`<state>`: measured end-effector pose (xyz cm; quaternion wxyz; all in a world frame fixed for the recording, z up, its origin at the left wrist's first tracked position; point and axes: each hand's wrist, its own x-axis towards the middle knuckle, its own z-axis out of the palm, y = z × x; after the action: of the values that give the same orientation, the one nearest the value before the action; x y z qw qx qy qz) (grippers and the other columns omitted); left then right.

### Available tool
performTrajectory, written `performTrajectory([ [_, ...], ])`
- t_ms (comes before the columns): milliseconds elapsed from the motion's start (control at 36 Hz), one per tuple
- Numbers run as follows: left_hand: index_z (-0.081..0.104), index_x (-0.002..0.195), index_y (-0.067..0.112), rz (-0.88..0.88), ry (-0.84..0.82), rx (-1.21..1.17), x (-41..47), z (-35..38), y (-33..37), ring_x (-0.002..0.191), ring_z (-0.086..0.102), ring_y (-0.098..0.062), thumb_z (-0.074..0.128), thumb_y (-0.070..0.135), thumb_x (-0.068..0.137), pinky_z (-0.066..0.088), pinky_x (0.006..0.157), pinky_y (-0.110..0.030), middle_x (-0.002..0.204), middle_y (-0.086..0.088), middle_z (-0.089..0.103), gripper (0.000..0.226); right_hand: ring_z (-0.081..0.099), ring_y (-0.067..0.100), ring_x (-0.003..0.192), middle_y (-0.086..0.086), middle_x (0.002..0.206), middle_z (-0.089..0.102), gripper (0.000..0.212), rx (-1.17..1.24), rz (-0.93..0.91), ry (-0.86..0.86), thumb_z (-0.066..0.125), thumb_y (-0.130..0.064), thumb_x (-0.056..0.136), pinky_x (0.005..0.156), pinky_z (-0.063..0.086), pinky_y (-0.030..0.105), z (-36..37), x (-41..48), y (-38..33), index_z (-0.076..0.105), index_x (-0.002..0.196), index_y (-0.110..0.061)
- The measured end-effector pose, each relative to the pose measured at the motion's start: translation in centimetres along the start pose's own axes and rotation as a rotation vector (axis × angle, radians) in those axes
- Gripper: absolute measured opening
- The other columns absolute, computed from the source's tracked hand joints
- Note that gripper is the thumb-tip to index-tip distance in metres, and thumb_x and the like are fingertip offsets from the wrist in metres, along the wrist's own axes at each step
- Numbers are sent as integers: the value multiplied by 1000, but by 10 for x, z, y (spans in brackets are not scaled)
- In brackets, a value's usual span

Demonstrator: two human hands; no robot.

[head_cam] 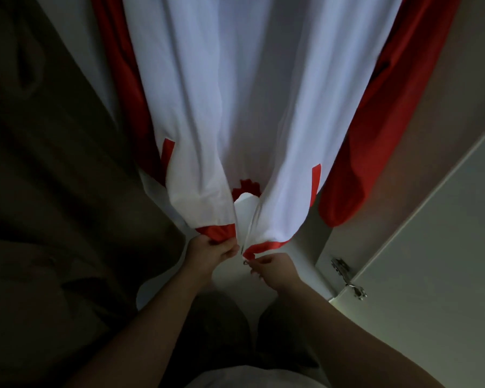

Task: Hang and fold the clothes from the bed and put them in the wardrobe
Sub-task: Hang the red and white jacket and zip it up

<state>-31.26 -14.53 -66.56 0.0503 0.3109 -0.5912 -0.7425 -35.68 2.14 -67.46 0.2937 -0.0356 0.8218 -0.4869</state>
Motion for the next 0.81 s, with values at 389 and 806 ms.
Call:
performTrajectory([
  [389,69,94,14,143,171,216,-4,-25,11,69,70,-3,81,23,82,49,52,-10,82,3,74,19,64,17,85,2,91,67,19,-350,-11,-28,63,-28,98,78,53,28,39,10,-5,71,101,-11],
  [806,67,100,11,79,158,275,0,-39,11,84,68,-17,79,27,83,50,68,-27,88,-1,71,26,42,12,58,5,90,57,21,840,393,-200,60,-17,99,76,45,30,42,1,22,70,116,-14],
])
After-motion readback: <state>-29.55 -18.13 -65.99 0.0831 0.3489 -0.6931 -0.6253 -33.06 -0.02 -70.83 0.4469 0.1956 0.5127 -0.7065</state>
